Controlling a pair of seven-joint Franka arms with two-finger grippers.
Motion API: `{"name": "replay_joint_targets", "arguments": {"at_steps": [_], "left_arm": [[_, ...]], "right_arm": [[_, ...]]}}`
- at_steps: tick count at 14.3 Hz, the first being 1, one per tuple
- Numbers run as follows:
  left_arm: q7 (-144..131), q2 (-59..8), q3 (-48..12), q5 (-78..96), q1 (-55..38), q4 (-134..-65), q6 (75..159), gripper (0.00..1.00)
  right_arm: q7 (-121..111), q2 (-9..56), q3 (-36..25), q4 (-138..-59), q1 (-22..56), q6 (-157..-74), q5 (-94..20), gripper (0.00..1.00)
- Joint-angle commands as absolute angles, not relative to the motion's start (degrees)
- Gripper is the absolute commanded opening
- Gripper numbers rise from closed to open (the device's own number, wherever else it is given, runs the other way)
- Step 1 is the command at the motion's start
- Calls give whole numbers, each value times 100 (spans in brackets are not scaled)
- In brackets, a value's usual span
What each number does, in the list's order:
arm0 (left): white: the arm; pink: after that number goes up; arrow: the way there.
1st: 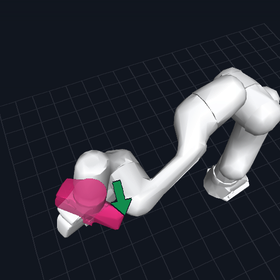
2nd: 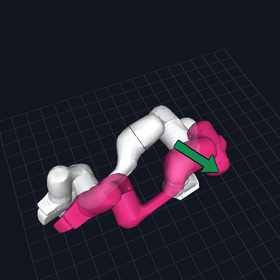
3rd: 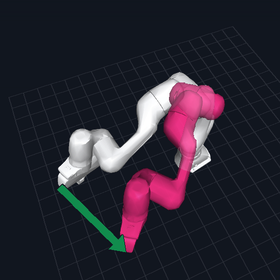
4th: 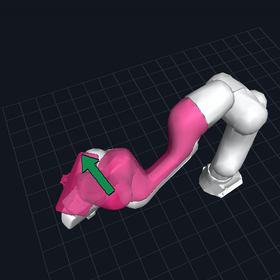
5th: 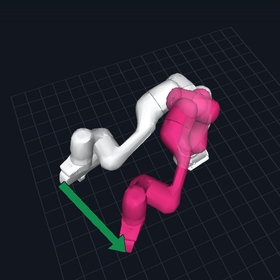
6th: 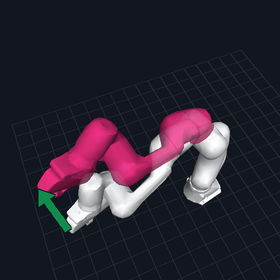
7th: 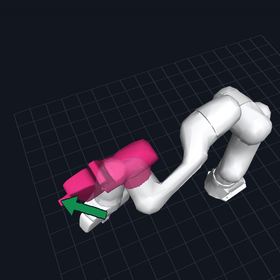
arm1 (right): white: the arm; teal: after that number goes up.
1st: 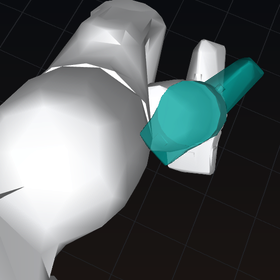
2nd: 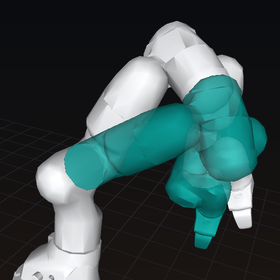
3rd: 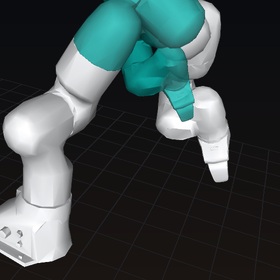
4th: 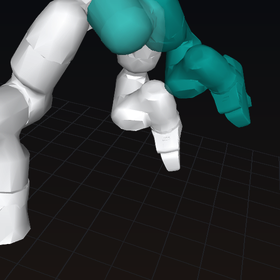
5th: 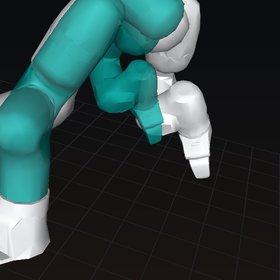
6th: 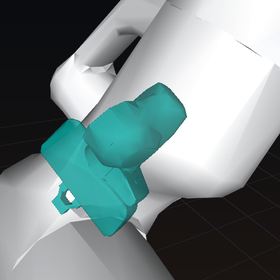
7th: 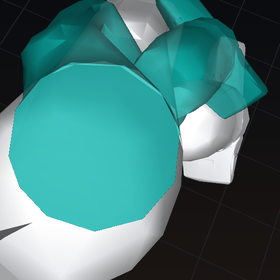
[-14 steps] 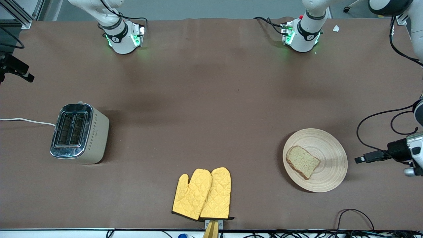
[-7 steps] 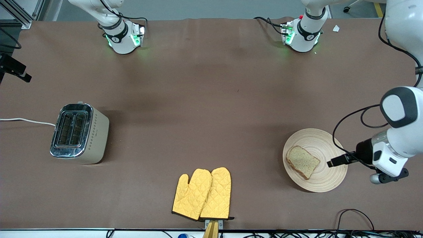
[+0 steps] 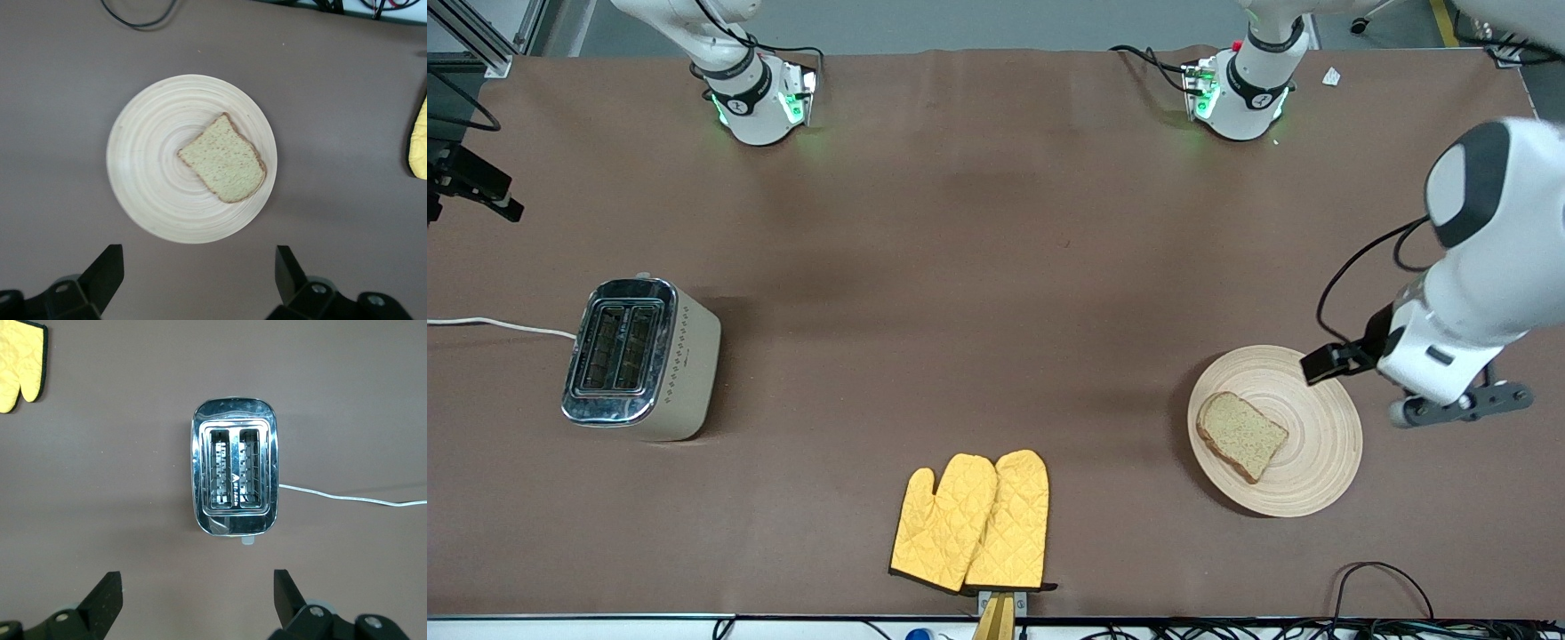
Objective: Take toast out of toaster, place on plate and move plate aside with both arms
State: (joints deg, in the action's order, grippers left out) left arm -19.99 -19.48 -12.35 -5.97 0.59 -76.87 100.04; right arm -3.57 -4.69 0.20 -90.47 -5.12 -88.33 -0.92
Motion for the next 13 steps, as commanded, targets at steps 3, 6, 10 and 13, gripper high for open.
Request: {"name": "replay_joint_targets", "arguments": {"at_steps": [3, 6, 10, 13], "left_arm": [[-1382, -889, -1178, -651, 132, -7814, 8994, 100], [-1108, -353, -1116, -615, 114, -7971, 8562, 100], [-695, 254, -853, -318, 88, -8761, 8437, 100], [-686, 623, -773, -62, 131, -9176, 8403, 100]], "right_arm": [[-422, -510, 97, -9070, -493, -8885, 26, 100], [-422, -510, 97, -9070, -475, -9087, 26, 100], [-413, -501, 105, -9088, -483, -9334, 26, 100], [-422, -457, 105, -9079, -492, -9466, 26, 100]]}}
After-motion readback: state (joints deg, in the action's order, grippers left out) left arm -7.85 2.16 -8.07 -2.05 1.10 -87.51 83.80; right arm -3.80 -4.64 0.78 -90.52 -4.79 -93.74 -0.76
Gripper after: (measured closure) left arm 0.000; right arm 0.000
